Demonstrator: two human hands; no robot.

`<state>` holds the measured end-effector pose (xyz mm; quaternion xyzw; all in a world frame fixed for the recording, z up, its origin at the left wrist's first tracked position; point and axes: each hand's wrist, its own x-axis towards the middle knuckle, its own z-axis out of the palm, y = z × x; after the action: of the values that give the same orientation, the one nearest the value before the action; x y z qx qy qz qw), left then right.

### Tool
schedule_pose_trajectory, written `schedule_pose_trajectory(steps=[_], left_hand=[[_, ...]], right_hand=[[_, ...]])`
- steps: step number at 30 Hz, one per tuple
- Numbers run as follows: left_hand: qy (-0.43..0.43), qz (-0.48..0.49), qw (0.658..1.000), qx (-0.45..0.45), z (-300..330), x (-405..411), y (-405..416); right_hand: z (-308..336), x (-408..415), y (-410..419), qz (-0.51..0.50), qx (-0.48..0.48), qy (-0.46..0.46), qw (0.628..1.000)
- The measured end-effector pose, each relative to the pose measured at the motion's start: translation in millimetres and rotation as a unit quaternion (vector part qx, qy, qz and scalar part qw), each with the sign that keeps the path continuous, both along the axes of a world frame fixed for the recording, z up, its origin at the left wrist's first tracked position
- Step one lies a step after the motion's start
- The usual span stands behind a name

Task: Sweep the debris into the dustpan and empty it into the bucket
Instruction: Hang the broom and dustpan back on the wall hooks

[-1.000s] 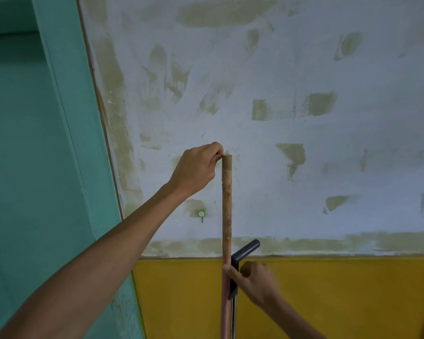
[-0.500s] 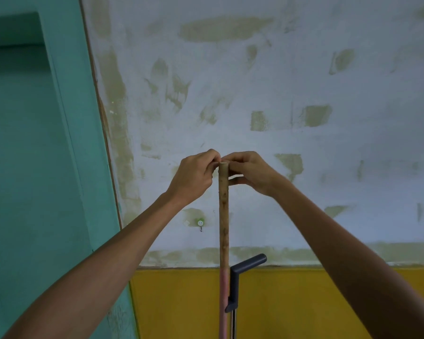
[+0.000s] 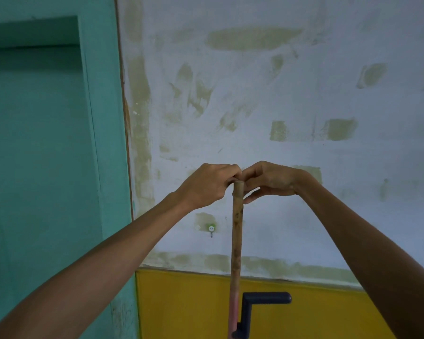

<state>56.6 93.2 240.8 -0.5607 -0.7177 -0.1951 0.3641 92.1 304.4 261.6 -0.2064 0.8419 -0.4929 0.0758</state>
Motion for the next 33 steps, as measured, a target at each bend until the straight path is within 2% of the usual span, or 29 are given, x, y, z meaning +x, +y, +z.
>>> schedule_pose_trajectory(steps=[7, 14, 24, 29, 33], left_hand=[[0.031, -0.008, 0.999, 0.011, 10, -3, -3], [0.053, -0.003, 0.999, 0.012, 19, -5, -8], [0.101, 0.009, 0.995, -0.003, 29, -10, -19], [0.056, 0.005, 0.997, 0.051, 29, -22, -21], [-0.011, -0.014, 0.995, 0.101, 27, -26, -21]], right_hand=[[-1, -3, -2, 0.004, -0.027, 0.027, 0.999], [-4, -7, -8, 0.050, -0.077, 0.029, 0.995], [-2, -12, -22, 0.050, -0.089, 0.093, 0.990], [-9, -14, -44, 0.001, -0.117, 0.219, 0.969], [-15, -17, -54, -0.004, -0.182, 0.224, 0.957]])
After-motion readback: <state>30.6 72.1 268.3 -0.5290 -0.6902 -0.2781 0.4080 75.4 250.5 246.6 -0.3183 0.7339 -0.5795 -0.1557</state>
